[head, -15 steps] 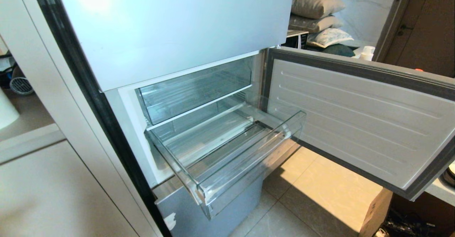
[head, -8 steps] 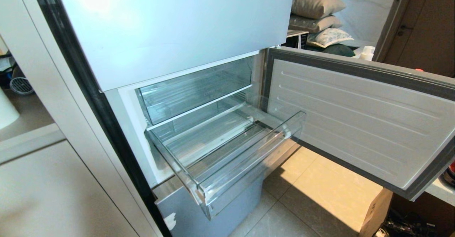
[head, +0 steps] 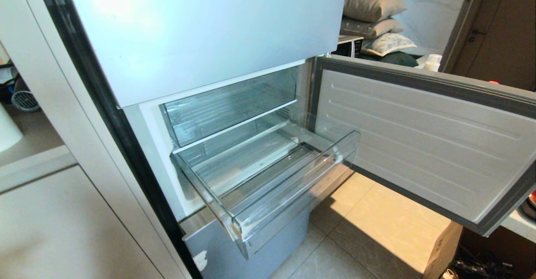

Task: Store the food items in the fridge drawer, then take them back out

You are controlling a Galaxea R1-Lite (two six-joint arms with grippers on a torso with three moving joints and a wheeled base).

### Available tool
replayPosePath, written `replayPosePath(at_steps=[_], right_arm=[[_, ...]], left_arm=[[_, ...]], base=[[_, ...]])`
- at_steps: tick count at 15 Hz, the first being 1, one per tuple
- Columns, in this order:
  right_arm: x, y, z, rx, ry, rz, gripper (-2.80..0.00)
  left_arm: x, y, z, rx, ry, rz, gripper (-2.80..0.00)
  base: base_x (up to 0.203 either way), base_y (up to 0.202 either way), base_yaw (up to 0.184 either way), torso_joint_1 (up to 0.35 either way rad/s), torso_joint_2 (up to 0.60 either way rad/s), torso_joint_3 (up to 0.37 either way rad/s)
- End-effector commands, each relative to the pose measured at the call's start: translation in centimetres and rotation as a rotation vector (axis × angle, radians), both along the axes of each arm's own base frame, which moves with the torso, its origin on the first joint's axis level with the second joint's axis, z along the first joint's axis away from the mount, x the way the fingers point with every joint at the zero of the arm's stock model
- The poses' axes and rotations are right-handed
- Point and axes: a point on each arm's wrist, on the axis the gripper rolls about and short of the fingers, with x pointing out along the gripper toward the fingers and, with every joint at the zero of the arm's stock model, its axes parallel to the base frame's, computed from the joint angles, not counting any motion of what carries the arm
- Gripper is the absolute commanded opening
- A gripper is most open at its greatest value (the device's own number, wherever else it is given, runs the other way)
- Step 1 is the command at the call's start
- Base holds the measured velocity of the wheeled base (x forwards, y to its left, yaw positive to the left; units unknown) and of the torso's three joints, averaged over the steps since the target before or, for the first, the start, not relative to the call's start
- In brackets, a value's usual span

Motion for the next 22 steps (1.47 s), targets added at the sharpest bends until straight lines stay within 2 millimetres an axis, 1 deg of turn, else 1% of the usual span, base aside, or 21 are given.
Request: replayPosePath(at_steps=[1, 3, 4, 5, 6, 8, 9, 10, 12, 13, 14, 15, 16, 17, 18, 19, 20, 22], right_arm=[[-3.3, 2.1, 4.7, -0.088, -0.072, -0.065, -2.8], [-6.4, 3.5, 6.8, -0.137, -0.104, -0.151, -2.8], [-7.9, 4.8, 8.0, -0.17, -0.125, -0.181, -2.8], [-9.2, 6.4, 9.1, -0.204, -0.147, -0.198, -2.8], [-10.4, 8.3, 9.8, -0.235, -0.166, -0.207, -2.8], [-12.4, 13.0, 10.8, -0.313, -0.216, -0.19, -2.8], [-13.0, 15.5, 10.9, -0.346, -0.245, -0.152, -2.8], [-13.1, 18.1, 10.7, -0.366, -0.279, -0.077, -2.8], [-13.1, 22.6, 9.9, -0.371, -0.34, 0.12, -2.8], [-13.6, 24.7, 9.3, -0.367, -0.374, 0.231, -2.8], [-14.8, 26.9, 8.6, -0.362, -0.415, 0.361, -2.8], [-16.6, 28.3, 7.8, -0.375, -0.443, 0.437, -2.8], [-18.5, 29.0, 6.5, -0.397, -0.45, 0.486, -2.8], [-20.1, 29.4, 4.9, -0.426, -0.445, 0.521, -2.8], [-21.3, 29.5, 3.1, -0.46, -0.426, 0.547, -2.8], [-22.1, 29.5, 0.1, -0.496, -0.367, 0.579, -2.8], [-22.6, 29.5, -1.8, -0.516, -0.337, 0.599, -2.8], [-23.7, 29.5, -3.1, -0.541, -0.395, 0.616, -2.8]], left_arm=[[0.0, 0.0, 0.0, 0.001, 0.001, 0.0, -2.8], [0.0, 0.0, 0.0, 0.001, 0.001, 0.0, -2.8], [0.0, 0.0, 0.0, 0.0, 0.001, 0.0, -2.8], [0.0, 0.0, 0.0, 0.0, 0.001, 0.0, -2.8], [0.0, 0.0, 0.0, 0.001, 0.001, 0.0, -2.8], [0.0, 0.0, 0.0, 0.0, 0.001, 0.0, -2.8], [0.0, 0.0, 0.0, 0.001, 0.001, 0.0, -2.8], [0.0, 0.0, 0.0, 0.001, 0.001, 0.0, -2.8], [0.0, 0.0, 0.0, 0.0, 0.001, 0.0, -2.8], [0.0, 0.0, 0.0, 0.0, 0.001, 0.0, -2.8], [0.0, 0.0, 0.0, 0.001, 0.001, 0.0, -2.8], [0.0, 0.0, 0.0, 0.0, 0.001, 0.0, -2.8], [0.0, 0.0, 0.0, 0.001, 0.001, 0.0, -2.8], [0.0, 0.0, 0.0, 0.0, 0.001, 0.0, -2.8], [0.0, 0.0, 0.0, 0.0, 0.001, 0.0, -2.8], [0.0, 0.0, 0.0, 0.001, 0.001, 0.0, -2.8], [0.0, 0.0, 0.0, 0.0, 0.001, 0.0, -2.8], [0.0, 0.0, 0.0, 0.0, 0.001, 0.0, -2.8]], base=[[0.0, 0.0, 0.0, 0.0, 0.0, 0.0], [0.0, 0.0, 0.0, 0.0, 0.0, 0.0], [0.0, 0.0, 0.0, 0.0, 0.0, 0.0], [0.0, 0.0, 0.0, 0.0, 0.0, 0.0], [0.0, 0.0, 0.0, 0.0, 0.0, 0.0], [0.0, 0.0, 0.0, 0.0, 0.0, 0.0], [0.0, 0.0, 0.0, 0.0, 0.0, 0.0], [0.0, 0.0, 0.0, 0.0, 0.0, 0.0], [0.0, 0.0, 0.0, 0.0, 0.0, 0.0], [0.0, 0.0, 0.0, 0.0, 0.0, 0.0], [0.0, 0.0, 0.0, 0.0, 0.0, 0.0], [0.0, 0.0, 0.0, 0.0, 0.0, 0.0], [0.0, 0.0, 0.0, 0.0, 0.0, 0.0], [0.0, 0.0, 0.0, 0.0, 0.0, 0.0], [0.0, 0.0, 0.0, 0.0, 0.0, 0.0], [0.0, 0.0, 0.0, 0.0, 0.0, 0.0], [0.0, 0.0, 0.0, 0.0, 0.0, 0.0], [0.0, 0.0, 0.0, 0.0, 0.0, 0.0]])
